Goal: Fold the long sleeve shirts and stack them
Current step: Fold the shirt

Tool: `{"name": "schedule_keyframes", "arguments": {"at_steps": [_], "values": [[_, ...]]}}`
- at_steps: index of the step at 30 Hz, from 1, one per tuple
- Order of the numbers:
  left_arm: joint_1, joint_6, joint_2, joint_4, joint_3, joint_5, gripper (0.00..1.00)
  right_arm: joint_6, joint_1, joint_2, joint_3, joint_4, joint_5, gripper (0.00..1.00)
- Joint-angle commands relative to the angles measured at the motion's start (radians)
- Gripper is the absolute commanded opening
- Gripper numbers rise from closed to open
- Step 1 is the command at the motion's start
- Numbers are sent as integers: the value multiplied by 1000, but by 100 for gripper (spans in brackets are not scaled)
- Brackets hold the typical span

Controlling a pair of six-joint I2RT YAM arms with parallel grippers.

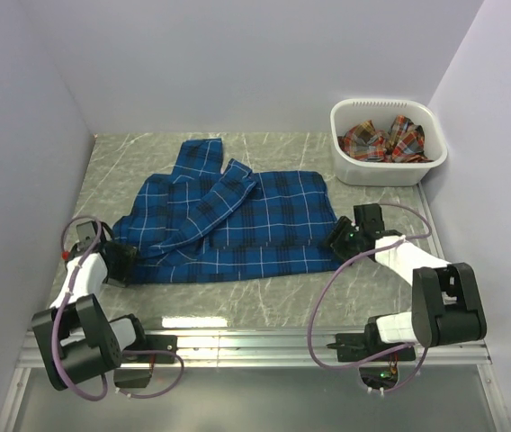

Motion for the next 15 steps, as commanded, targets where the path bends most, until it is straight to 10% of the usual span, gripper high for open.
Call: {"name": "schedule_keyframes", "arguments": {"at_steps": [1,15], "values": [[26,-79,3,-44,-65,-21,66,17,-50,-30,-54,1,12,61],[17,140,-228,-79,223,-170,87,-160,5,-249,61,31,45,68]]}}
